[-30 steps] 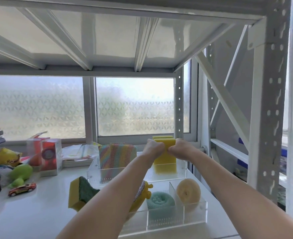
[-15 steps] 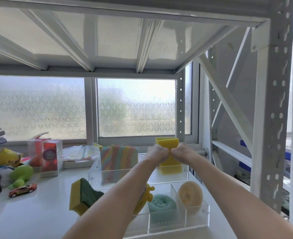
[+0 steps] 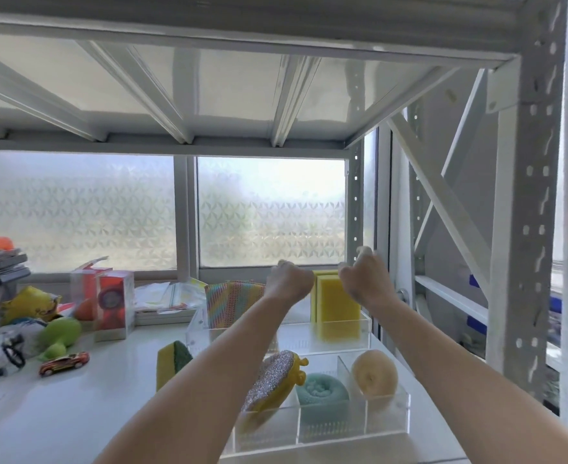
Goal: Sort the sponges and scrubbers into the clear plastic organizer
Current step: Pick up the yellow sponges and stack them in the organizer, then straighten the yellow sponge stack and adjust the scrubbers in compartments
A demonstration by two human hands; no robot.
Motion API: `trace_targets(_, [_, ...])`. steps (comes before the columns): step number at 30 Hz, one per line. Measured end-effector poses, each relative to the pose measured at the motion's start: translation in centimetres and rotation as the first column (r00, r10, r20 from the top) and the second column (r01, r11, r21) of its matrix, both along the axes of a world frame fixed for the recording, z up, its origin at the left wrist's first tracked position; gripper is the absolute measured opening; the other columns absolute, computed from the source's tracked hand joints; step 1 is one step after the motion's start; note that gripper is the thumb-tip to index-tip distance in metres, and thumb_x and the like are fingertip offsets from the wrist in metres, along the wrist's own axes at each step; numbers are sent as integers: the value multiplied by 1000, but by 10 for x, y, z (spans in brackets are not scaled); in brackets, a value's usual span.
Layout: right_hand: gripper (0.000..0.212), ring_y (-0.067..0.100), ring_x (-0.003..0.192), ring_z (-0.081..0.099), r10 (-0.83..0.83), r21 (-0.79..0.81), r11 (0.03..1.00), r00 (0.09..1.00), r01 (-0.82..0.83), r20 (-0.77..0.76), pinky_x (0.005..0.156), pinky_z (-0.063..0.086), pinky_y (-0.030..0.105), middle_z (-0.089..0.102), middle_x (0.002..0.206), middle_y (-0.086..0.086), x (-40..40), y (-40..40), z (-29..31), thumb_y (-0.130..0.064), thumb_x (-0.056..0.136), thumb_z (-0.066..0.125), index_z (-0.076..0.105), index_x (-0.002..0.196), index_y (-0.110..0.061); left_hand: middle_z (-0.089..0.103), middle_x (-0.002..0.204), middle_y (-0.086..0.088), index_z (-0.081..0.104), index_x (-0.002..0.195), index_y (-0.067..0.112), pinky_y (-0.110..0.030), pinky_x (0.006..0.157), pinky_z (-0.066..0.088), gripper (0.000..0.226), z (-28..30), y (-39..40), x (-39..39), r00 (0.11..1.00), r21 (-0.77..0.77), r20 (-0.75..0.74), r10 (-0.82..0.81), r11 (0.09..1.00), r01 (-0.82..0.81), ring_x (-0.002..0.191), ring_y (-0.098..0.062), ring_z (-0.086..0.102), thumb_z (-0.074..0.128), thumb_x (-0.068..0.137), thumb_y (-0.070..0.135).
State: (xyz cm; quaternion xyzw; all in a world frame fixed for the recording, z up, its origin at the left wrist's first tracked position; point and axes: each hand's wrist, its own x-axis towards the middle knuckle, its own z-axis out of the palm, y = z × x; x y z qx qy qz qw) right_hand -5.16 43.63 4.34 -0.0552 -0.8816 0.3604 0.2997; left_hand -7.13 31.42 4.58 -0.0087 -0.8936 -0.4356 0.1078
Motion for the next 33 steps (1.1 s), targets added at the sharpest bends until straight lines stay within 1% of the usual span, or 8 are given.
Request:
trace_targets(4, [48,30,127,46,123,67,991,980,-113,-158,104,37,38,48,137,16,7,-31,17,-21,89,52,47,134,-5,36,146,-25,29,141,-7,-39,107,35,56,11,-42,1,991,0,-50,125,992,-125,133,-36,40,38,89,12])
trace_targets(11, [49,29,120,53,297,122,940,940,-319,170,99,43,36,55,133,15,-8,-90,3,-20,88,54,47,133,-3,46,137,-22,37,136,-6,-41,108,38,57,-9,-106,11,979,-48,2,204,978,-204,126,-35,46,50,87,20])
trace_targets(14, [27,21,83,56,278,112,936,898,-332,340,76,49,33,58,96,6,-18,-103,-6,-18,87,52,56,109,-2,50,117,-19,55,106,-5,-31,92,42,33,-13,-119,11,988,-57,37,152,987,-149,107,-28,50,52,89,23])
trace_targets(16, [10,14,59,41,246,94,947,880,-308,407,54,36,27,44,69,1,-21,-109,-9,-15,83,53,53,75,-9,50,107,-12,58,96,-1,-28,75,41,25,-15,-125,6,993,-63,50,109,992,-105,90,-21,51,53,89,22])
trace_targets(21, [21,16,58,37,290,38,943,873,-330,393,51,31,28,38,63,1,-33,-119,-13,-12,77,57,41,64,-14,33,69,3,31,61,16,-22,56,32,32,-20,-128,-4,996,-65,59,60,996,-56,60,-8,33,53,85,16])
trace_targets(25, [28,22,81,53,363,-29,925,862,-378,354,68,45,33,52,84,6,-38,-123,-17,-14,77,63,48,99,-6,52,92,-8,51,85,15,-29,71,44,9,-20,-131,-7,999,-78,51,10,997,-6,80,-18,49,56,78,12])
trace_targets(29, [46,23,89,59,421,-169,907,834,-386,356,75,52,36,55,99,11,-37,-120,-20,-12,79,62,45,121,-2,46,112,-7,25,144,6,-25,74,49,69,-21,-137,-7,996,-28,61,-62,998,63,96,-18,49,59,85,12])
trace_targets(33, [53,27,103,61,446,-184,894,848,-408,286,85,56,38,58,112,13,-36,-121,-19,-10,81,60,39,129,-2,49,109,-5,18,150,12,-29,79,52,73,-20,-140,-5,993,-11,-49,-111,994,111,99,-21,54,58,89,14])
